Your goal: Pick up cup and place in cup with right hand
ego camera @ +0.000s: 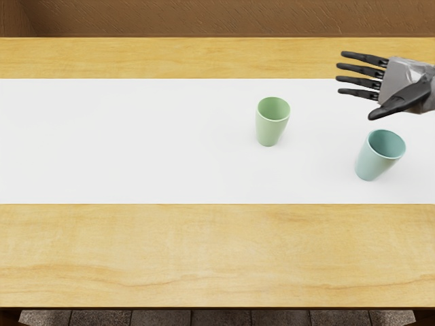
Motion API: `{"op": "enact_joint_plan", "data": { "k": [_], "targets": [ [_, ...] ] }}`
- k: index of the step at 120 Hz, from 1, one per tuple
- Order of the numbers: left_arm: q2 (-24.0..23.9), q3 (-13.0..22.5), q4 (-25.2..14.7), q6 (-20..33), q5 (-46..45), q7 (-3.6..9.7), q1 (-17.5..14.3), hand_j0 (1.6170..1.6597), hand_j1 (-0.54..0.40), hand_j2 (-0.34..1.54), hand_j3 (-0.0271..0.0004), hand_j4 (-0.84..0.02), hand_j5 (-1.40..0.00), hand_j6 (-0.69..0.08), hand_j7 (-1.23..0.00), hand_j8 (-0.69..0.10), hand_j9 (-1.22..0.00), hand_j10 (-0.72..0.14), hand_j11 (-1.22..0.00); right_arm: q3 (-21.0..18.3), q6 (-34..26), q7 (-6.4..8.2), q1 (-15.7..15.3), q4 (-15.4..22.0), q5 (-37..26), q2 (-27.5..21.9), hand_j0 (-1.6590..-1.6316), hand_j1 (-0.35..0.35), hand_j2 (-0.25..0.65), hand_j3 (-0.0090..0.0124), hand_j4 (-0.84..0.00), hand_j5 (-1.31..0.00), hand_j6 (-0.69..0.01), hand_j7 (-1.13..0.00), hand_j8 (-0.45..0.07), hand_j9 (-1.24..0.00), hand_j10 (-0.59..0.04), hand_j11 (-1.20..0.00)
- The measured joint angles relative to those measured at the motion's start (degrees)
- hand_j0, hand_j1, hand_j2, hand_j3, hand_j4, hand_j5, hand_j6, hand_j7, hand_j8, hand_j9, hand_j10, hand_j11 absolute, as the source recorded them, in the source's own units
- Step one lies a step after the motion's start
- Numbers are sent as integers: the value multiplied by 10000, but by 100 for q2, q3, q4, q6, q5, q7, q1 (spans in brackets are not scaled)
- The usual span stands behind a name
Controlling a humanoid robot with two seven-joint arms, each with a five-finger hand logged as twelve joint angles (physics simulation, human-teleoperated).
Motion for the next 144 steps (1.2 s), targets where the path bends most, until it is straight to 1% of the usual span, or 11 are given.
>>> {"op": "enact_joint_plan", "data": {
  "k": [10,16,29,37,44,53,65,80,102,122,144],
  "targets": [
    [0,0,0,0,0,0,-1,16581,3488,0,-1,2,-1,3,-1,3,-1,2,-1,11,1,-246,112,89,-91,104,-16580,-3196,-43,0,-236,-324,-229,-327,-233,-324,-237,-325],
    [0,-1,0,0,0,0,5,16581,3488,0,-1,2,-1,3,-1,2,-1,2,-1,8,1,-358,321,114,-390,169,-16580,-3196,-39,0,-235,-326,-227,-329,-232,-326,-236,-326],
    [0,-1,0,0,0,0,3,16581,3488,0,-1,1,-1,2,-1,2,-1,2,-1,-6,1,-488,1076,188,-2156,602,-16580,-3199,-37,0,-237,-324,-231,-326,-234,-324,-238,-324],
    [0,0,0,0,0,0,3,16581,3489,-1,-1,1,-1,2,-1,2,-1,2,-1,-38,1,-546,1417,416,-3356,970,-16581,-3206,-38,0,-236,-316,-233,-317,-234,-316,-236,-316],
    [0,0,0,0,0,0,5,16581,3489,-1,-1,1,-1,2,-1,2,-1,2,-1,-179,-50,-821,1589,663,-4230,1295,-16581,-3218,-38,0,-231,-303,-230,-304,-230,-303,-230,-303],
    [0,0,0,0,0,0,-2,16581,3489,-1,-1,1,0,2,0,2,0,2,-1,-564,-394,-1057,1791,871,-5008,1672,-16581,-3222,-39,0,-234,-299,-236,-298,-234,-298,-231,-298],
    [0,1,0,0,-1,0,1,16581,3489,-2,0,2,0,2,0,2,0,2,0,-1125,-1187,-1196,2046,981,-5750,2033,-16581,-3217,-40,0,-246,-305,-251,-303,-246,-304,-241,-304],
    [0,1,0,0,-1,0,-1,16581,3489,-2,0,1,0,2,0,2,0,1,0,-1709,-1677,-1256,2365,765,-6135,2344,-16581,-3195,-43,0,-268,-330,-277,-327,-270,-329,-263,-328],
    [0,1,0,0,-1,0,0,16581,3489,-2,0,2,0,2,0,2,0,1,0,-2591,-1854,-1277,2906,-425,-6274,3130,-16581,-3073,-63,0,-375,-463,-386,-460,-377,-462,-369,-461],
    [0,0,0,0,-1,0,6,16581,3489,-2,0,2,0,2,0,2,0,2,0,-2950,-1891,-1281,3038,-1118,-6296,3608,-16581,-2309,-189,0,-1014,-1292,-1026,-1288,-1017,-1291,-1008,-1290],
    [0,0,0,0,0,0,2,16581,3489,-2,0,2,0,2,0,2,0,2,0,-3062,-2007,-1281,3056,-1350,-6292,3781,-16581,-930,-417,0,-2165,-2787,-2178,-2783,-2169,-2786,-2159,-2785]
  ]
}}
